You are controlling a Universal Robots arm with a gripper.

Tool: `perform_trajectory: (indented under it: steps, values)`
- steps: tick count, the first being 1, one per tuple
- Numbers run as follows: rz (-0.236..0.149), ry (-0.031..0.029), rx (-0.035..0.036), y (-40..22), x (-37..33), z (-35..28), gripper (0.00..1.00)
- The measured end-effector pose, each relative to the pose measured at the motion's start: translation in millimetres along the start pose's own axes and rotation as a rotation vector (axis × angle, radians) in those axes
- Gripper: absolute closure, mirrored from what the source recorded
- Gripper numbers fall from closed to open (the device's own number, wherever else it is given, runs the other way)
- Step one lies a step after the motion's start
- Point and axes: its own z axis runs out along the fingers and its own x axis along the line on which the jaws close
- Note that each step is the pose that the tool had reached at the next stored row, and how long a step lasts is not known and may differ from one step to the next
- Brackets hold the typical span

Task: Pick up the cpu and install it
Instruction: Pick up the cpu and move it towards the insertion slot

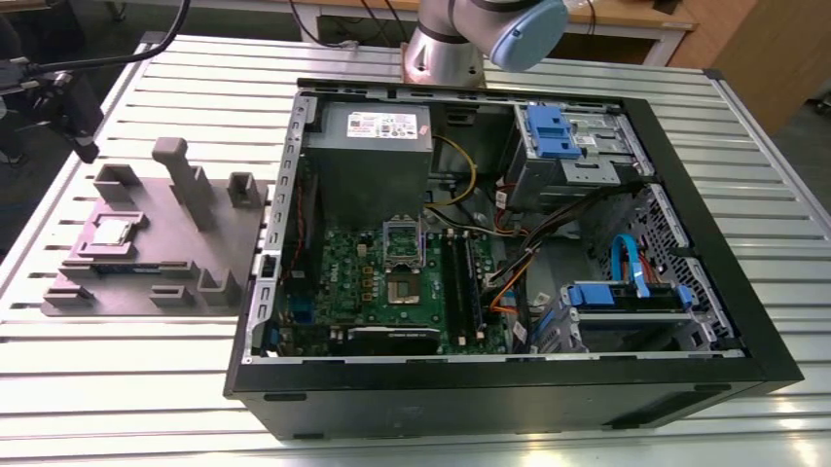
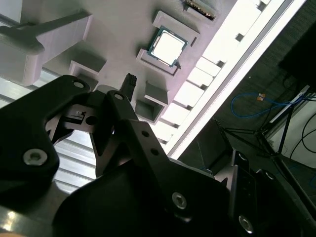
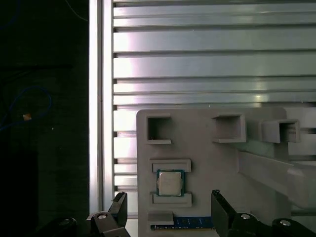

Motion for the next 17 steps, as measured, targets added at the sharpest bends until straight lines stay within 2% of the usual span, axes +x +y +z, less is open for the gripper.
perform_trajectory:
  steps: [3, 8, 17]
  values:
    - [-0.034, 0.0017, 0.0005, -1.1, -0.1, 4.8, 0.23]
    - [-0.034, 0.0017, 0.0004, -5.9, -0.4, 13.7, 0.23]
    - [-0.031, 0.0015, 0.0005, -7.9, -4.9, 29.9, 0.23]
